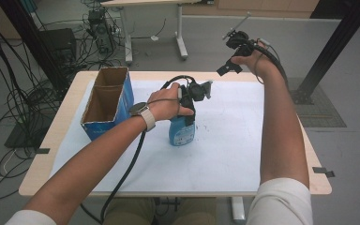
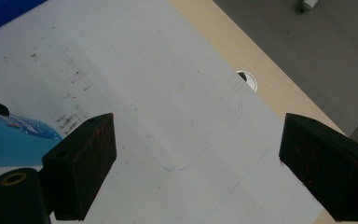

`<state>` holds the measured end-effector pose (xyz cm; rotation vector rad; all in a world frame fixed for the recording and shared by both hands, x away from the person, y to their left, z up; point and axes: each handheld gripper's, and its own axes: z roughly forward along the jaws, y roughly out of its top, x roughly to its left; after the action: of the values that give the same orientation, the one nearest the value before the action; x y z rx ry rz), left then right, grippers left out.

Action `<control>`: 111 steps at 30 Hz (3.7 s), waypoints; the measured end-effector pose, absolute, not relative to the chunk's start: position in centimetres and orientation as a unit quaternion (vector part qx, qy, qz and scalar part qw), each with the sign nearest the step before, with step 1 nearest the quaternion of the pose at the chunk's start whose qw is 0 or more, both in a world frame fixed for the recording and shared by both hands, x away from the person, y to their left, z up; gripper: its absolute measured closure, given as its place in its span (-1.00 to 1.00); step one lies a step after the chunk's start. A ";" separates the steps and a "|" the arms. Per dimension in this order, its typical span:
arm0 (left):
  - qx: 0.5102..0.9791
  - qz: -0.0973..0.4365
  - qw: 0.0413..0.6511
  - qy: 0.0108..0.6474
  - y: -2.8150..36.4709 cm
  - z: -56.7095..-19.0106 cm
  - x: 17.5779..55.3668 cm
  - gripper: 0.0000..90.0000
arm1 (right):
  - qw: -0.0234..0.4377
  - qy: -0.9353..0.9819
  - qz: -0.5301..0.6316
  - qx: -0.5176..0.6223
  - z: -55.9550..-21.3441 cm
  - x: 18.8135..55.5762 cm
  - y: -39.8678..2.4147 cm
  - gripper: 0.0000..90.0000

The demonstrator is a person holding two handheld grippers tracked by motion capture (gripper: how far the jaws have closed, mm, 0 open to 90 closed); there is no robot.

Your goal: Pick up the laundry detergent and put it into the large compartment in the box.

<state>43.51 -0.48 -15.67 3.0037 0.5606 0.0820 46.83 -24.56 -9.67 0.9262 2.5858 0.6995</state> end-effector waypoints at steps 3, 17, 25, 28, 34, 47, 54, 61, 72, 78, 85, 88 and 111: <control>0.982 0.027 0.043 0.183 -0.4 -15.7 43.5 -0.16 | 0.154 0.901 0.244 0.323 -9.6 46.8 -24.6 -0.75; 0.982 0.030 0.047 0.181 -0.3 -15.7 43.3 -0.16 | 0.154 0.902 0.243 0.323 -9.6 46.7 -24.6 -0.75; 0.981 0.027 0.053 0.186 0.0 -15.6 43.3 -0.14 | 0.158 0.900 0.246 0.324 -9.4 46.4 -24.8 -0.75; 0.979 0.028 0.056 0.194 0.3 -15.4 43.1 -0.14 | 0.160 0.899 0.247 0.324 -9.4 46.3 -24.9 -0.75; 0.975 0.025 0.065 0.212 1.3 -13.6 42.6 -0.14 | 0.163 0.897 0.247 0.329 -9.1 45.9 -25.2 -0.75; 0.963 0.022 0.065 0.260 3.1 -9.9 40.8 -0.14 | 0.168 0.897 0.246 0.327 -8.8 45.0 -25.0 -0.75; 0.958 0.017 0.073 0.278 4.6 -8.1 40.6 -0.15 | 0.171 0.897 0.246 0.326 -8.7 44.6 -24.8 -0.75; 0.950 0.016 0.065 0.306 5.8 -5.8 40.3 -0.15 | 0.173 0.896 0.250 0.325 -8.5 44.1 -24.7 -0.75; 0.938 0.015 0.056 0.342 6.1 -2.3 39.9 -0.15 | 0.174 0.896 0.254 0.319 -8.4 43.8 -24.6 -0.75; 0.924 -0.001 0.070 0.376 7.5 -0.9 40.1 -0.15 | 0.175 0.899 0.252 0.314 -8.3 43.4 -24.5 -0.75; 0.916 0.011 0.067 0.396 8.3 0.7 39.8 -0.15 | 0.173 0.897 0.257 0.315 -8.6 43.1 -24.9 -0.75; 0.910 0.014 0.064 0.409 8.9 1.4 39.9 -0.15 | 0.172 0.898 0.254 0.315 -8.6 43.1 -25.0 -0.74; 0.876 0.017 0.077 0.476 11.1 5.6 39.7 -0.15 | 0.173 0.900 0.265 0.301 -8.3 43.4 -25.4 -0.74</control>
<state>39.66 11.07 5.65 2.6244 1.4261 0.0519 43.36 -25.41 -8.34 0.8539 2.5517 0.7504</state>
